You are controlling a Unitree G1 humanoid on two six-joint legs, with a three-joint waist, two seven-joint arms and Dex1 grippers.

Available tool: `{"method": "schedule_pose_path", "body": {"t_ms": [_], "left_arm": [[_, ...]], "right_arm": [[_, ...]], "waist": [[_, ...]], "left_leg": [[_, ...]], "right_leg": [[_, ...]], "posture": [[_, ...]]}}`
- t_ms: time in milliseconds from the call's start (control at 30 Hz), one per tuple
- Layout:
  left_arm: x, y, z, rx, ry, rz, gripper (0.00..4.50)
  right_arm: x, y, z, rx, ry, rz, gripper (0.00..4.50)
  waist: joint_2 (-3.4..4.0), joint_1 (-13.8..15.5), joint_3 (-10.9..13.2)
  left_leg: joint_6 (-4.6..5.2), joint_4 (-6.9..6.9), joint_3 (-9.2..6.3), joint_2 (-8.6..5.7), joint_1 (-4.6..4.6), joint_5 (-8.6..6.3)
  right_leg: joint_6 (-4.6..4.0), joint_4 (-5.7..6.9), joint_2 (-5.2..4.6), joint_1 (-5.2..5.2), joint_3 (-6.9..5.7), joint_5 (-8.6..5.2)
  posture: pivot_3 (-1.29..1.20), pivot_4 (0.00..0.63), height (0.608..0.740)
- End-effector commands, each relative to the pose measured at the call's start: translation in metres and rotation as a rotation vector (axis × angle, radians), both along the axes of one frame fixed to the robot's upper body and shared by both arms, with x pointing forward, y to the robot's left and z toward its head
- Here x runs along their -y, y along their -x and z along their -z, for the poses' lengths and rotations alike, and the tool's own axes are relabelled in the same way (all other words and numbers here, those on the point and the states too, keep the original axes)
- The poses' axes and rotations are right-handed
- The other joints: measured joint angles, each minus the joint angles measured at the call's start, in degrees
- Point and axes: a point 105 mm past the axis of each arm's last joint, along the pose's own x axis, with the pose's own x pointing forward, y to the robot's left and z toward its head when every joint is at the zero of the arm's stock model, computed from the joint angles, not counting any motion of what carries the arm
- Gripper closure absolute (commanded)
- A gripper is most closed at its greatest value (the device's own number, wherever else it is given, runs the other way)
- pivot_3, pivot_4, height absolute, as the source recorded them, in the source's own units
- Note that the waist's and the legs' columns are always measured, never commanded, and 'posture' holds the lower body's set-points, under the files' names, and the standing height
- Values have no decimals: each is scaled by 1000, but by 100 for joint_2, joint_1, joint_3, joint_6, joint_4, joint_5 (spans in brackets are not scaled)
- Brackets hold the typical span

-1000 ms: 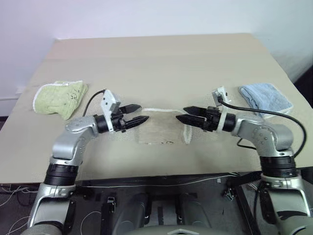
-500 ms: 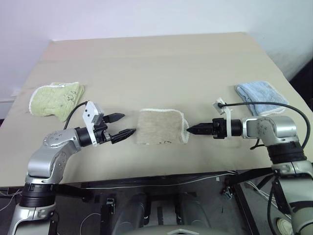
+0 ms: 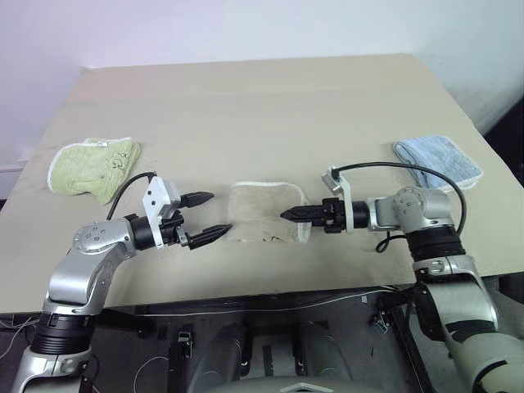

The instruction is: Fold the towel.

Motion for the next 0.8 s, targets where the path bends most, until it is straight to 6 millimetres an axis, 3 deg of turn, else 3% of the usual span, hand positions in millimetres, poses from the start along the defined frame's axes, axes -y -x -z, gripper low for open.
{"method": "schedule_pose_path", "body": {"t_ms": [33, 100, 233, 567, 733, 800], "left_arm": [[2, 0, -7, 43, -5, 12, 12], [2, 0, -6, 46, -12, 11, 12], [-3, -1, -4, 53, -22, -6, 0], [1, -3, 0, 85, -29, 1, 0], [0, -6, 2, 77, -37, 8, 0], [-2, -8, 2, 80, -44, 4, 0]], "right_arm": [[-3, -6, -8, 25, -23, 23, 0], [0, -9, -5, 19, -9, 46, 0], [18, -16, -3, 4, -10, 124, 894], [18, -6, -19, 38, -69, 112, 4392], [12, 9, -21, 68, -77, 90, 4494], [12, 11, -31, 117, -97, 101, 4494]], "waist": [[0, -11, 0], [1, -18, -1], [1, -5, -1], [1, 4, -1], [1, 6, -1], [1, 3, -1]], "left_leg": [[0, 0, 0, 0, 0, 0], [0, 0, 0, 0, 1, 0], [0, 2, 0, 0, 3, 0], [0, 1, 0, -1, 1, 0], [0, 1, 0, -1, 1, 0], [0, 0, 0, -1, 0, 0]], "right_leg": [[0, 0, 0, 0, 0, 0], [0, 1, 1, 0, 0, 0], [0, 4, 1, 2, -1, 0], [0, 3, 0, 0, 0, 0], [0, 3, -1, 0, 0, 0], [0, 2, -1, 0, 1, 0]], "posture": [[0, 150, 740], [0, 150, 740], [0, 150, 740], [0, 150, 740], [0, 150, 740], [0, 150, 740]]}}
